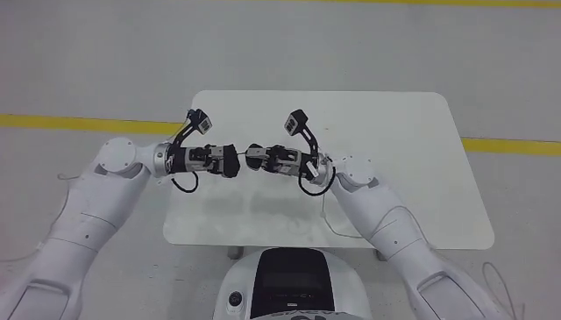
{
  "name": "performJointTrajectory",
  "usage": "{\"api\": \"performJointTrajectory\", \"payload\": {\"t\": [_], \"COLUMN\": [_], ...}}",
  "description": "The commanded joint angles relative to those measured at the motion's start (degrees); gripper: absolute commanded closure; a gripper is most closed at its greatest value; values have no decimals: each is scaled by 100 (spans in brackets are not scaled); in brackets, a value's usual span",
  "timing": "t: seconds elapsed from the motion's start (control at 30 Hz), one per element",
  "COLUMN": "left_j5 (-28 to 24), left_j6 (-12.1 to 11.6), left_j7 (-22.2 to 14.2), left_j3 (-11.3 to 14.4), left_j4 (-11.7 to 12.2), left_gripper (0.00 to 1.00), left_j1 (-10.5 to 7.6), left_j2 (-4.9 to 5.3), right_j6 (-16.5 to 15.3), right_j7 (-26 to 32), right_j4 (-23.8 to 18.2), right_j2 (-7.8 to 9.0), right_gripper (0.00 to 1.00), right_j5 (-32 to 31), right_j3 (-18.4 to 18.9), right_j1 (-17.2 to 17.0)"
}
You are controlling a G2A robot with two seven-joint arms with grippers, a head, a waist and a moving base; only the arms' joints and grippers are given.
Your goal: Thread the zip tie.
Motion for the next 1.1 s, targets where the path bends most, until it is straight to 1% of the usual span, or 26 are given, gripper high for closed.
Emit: {"api": "performJointTrajectory", "payload": {"t": [0.0,0.1,0.2,0.33,0.47,0.6,0.7,0.9,1.07], "left_j5": [-29,-119,-367,-406,-470,-549,-624,-749,-835], "left_j6": [-2,-4,-1,30,27,-32,-84,-155,-155], "left_j7": [-23,-101,-309,-309,-309,-309,-309,-309,-309], "left_j3": [-11,-8,-1,146,336,482,572,746,861], "left_j4": [23,35,87,64,59,206,269,277,177], "left_gripper": [0,0,0,0,0,0,0,0,0], "left_j1": [-3,-7,-26,-81,-143,-234,-287,-358,-385], "left_j2": [1,-4,-19,-15,20,59,79,128,167], "right_j6": [-2,-11,7,2,-17,-55,-84,-106,-124], "right_j7": [18,58,119,135,137,132,123,98,77], "right_j4": [-25,-60,-86,-62,-30,-4,6,-23,-29], "right_j2": [13,28,32,28,26,31,44,63,72], "right_gripper": [100,100,100,100,100,100,100,100,100], "right_j5": [16,61,111,133,159,185,193,203,217], "right_j3": [19,31,0,-61,-104,-118,-97,-92,-106], "right_j1": [-17,-41,-40,-11,20,36,30,10,3]}}
